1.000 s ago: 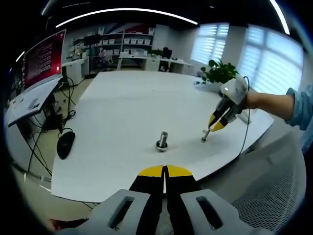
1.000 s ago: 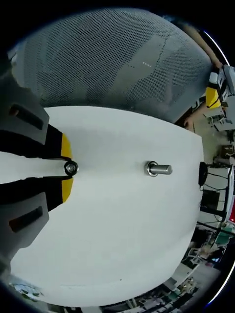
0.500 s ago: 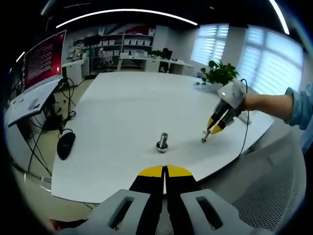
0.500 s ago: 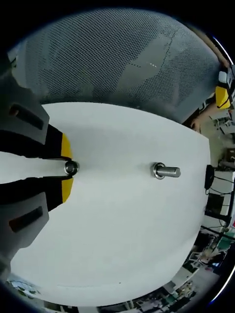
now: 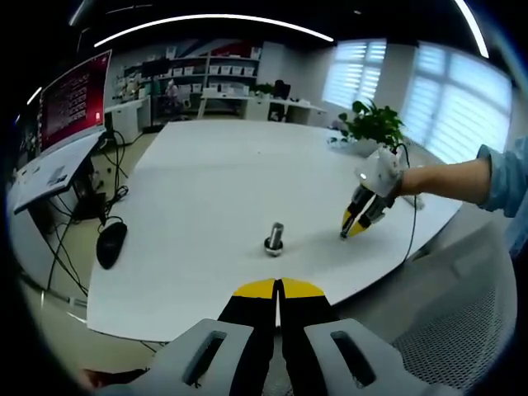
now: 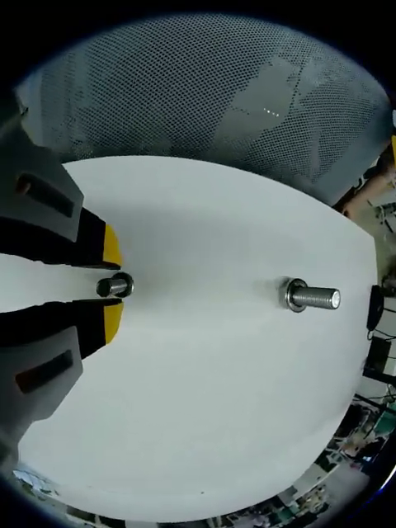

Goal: Place the washer onto the threaded stud by aligning its center hole with the stud, sliding it down to the base, and recovering from edge contact or off-axis alignment until the washer reaches the visible bottom stop.

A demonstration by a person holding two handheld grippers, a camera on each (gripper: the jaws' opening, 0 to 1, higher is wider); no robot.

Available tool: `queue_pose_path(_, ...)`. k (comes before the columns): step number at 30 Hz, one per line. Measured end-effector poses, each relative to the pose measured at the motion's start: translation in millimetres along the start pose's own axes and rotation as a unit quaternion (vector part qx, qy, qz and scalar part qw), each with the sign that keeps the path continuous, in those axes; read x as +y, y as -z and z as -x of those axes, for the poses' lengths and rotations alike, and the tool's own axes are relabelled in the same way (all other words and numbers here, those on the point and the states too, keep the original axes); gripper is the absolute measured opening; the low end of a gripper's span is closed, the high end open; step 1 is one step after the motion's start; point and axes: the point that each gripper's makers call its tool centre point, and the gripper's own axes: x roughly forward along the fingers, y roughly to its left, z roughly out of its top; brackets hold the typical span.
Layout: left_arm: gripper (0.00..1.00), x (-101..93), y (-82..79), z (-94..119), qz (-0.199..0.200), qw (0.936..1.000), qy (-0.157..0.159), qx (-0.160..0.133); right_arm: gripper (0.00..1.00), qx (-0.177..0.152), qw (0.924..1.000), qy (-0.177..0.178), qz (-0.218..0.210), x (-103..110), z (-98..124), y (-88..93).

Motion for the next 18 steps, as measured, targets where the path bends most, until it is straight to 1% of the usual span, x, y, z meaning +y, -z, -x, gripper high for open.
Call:
queue_pose_path(2, 0.00, -0.7, 0.3, -0.1, 0.001, 1.0000, 0.002, 0.001, 0.18, -0.008, 0.9999, -0.002, 0.008, 2.1, 2.3, -1.0)
queue_pose_path(4, 0.00, -0.8, 0.2, 0.0, 0.002, 1.0000, 0.002, 0.000, 0.22, -0.011, 0.9999, -0.001, -0.004, -0.1, 5.8, 1.5)
queue_pose_path(6, 0.00, -0.7, -0.8, 0.0, 0.002, 1.0000, 0.002, -0.002, 0.23, -0.012, 0.9998, 0.008, -0.011, -6.6, 9.9, 8.4)
queue_pose_path(9, 0.00, -0.6, -0.8, -0.1, 0.002, 1.0000, 0.003, -0.003, 0.23, 0.002, 0.9994, 0.017, -0.031, -18.2, 13.1, 28.8)
queue_pose_path(10, 0.00, -0.7, -0.4, -0.2, 0.001, 1.0000, 0.003, -0.002, 0.23, 0.004, 0.9992, 0.019, -0.035, -19.8, 13.4, 31.5)
queue_pose_path(11, 0.00, -0.6, -0.4, -0.2, 0.001, 1.0000, 0.003, -0.002, 0.23, 0.008, 0.9985, 0.024, -0.049, -24.5, 14.2, 38.6)
queue_pose_path(13, 0.00, -0.3, -0.9, -0.1, 0.002, 1.0000, 0.002, -0.003, 0.23, 0.008, 0.9973, 0.032, -0.065, -30.9, 15.7, 46.3)
queue_pose_path(15, 0.00, -0.1, -0.9, -0.2, 0.002, 1.0000, 0.001, -0.003, 0.23, 0.004, 0.9962, 0.035, -0.080, -34.3, 16.3, 49.2)
queue_pose_path(16, 0.00, -0.1, -0.9, -0.2, 0.002, 1.0000, 0.001, -0.003, 0.23, -0.001, 0.9950, 0.035, -0.093, -34.9, 16.5, 49.7)
queue_pose_path(18, 0.00, 0.1, -0.7, -0.3, 0.002, 1.0000, 0.001, -0.002, 0.22, -0.011, 0.9935, 0.037, -0.107, -38.2, 15.0, 49.5)
